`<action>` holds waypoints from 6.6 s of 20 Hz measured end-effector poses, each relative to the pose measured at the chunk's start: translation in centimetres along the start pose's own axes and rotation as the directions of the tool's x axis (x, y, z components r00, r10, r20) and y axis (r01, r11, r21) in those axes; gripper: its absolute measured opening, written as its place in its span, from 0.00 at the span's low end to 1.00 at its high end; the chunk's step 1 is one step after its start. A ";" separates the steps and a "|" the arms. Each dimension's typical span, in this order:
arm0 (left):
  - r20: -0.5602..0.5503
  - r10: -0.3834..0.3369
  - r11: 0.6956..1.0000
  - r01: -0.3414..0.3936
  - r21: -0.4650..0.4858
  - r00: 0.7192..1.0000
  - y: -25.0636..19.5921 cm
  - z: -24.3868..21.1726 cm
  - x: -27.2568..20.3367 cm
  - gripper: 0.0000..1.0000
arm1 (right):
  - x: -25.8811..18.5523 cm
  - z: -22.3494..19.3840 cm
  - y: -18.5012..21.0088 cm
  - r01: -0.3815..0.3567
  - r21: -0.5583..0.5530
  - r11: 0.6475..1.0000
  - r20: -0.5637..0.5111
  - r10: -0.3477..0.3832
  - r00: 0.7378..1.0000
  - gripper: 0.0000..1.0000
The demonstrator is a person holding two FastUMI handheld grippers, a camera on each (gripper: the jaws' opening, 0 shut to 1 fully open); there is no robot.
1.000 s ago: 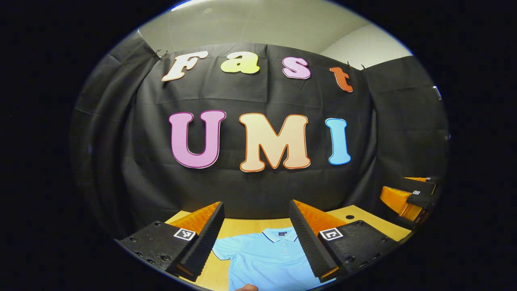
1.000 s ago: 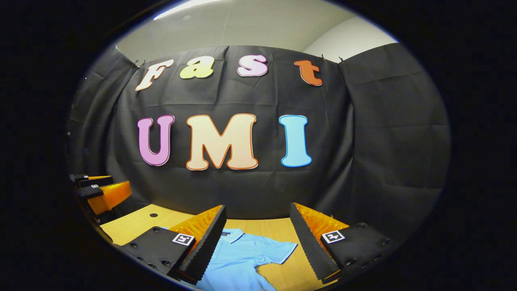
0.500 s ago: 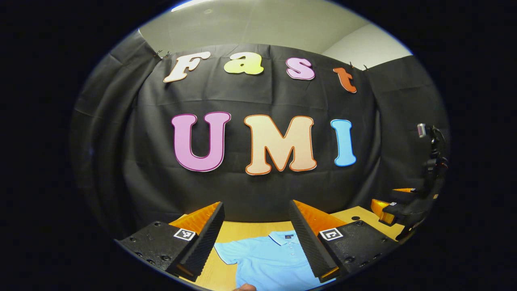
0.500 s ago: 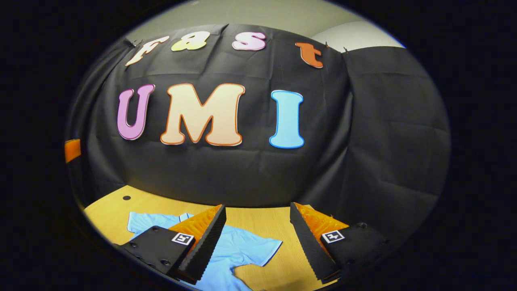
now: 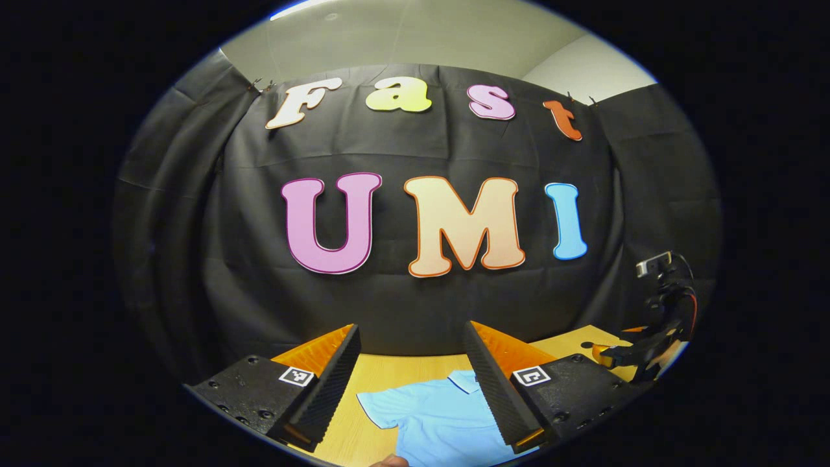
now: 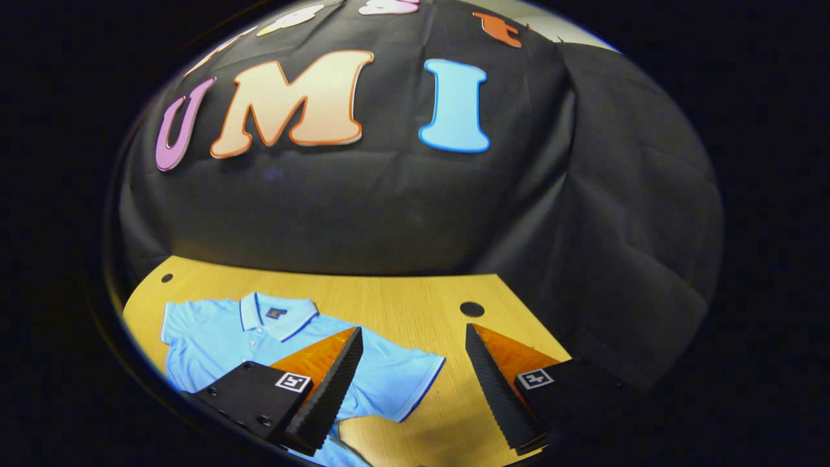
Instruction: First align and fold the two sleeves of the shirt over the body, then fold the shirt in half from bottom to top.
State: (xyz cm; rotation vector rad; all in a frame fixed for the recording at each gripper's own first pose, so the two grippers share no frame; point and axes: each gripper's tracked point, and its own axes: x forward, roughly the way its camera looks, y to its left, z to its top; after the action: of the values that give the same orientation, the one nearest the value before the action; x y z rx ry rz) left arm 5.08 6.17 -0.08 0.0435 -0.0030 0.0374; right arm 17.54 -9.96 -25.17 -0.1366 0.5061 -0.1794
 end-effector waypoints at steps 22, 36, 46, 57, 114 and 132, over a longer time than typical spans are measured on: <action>-0.108 -0.001 1.000 0.000 -0.012 0.994 1.5 -4.2 3.0 0.95 | 7.6 -12.1 1.3 0.027 0.245 0.969 -0.397 0.075 0.915 0.08; -0.169 0.023 0.997 -0.035 -0.068 0.985 3.3 -6.7 3.1 0.96 | 4.2 -5.5 18.1 -0.313 0.464 0.828 -0.218 0.450 0.866 0.03; -0.285 0.066 0.993 -0.092 -0.078 0.956 5.9 -13.2 5.1 0.96 | 2.4 -4.9 19.2 -0.361 0.427 0.829 -0.198 0.475 0.857 0.78; -0.464 0.090 0.990 -0.131 -0.056 0.881 6.5 -25.3 11.5 0.95 | -3.0 0.6 10.3 -0.337 0.252 0.907 -0.051 0.360 0.932 0.97; -0.498 -0.217 0.972 0.137 -0.192 0.840 -10.0 -25.6 11.8 0.96 | -11.5 -2.9 0.2 -0.187 0.253 0.949 -0.009 0.196 0.981 0.97; -0.519 -0.122 0.992 0.101 -0.070 0.846 -3.6 -24.2 -11.9 0.96 | -23.3 -11.2 1.4 -0.320 0.112 0.941 -0.051 0.327 0.944 0.97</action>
State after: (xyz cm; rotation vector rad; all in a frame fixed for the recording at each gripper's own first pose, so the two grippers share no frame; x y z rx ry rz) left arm -6.60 3.22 -24.48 -0.0080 0.5483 -0.0693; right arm -7.80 -4.81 -24.16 0.0545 0.5799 0.1130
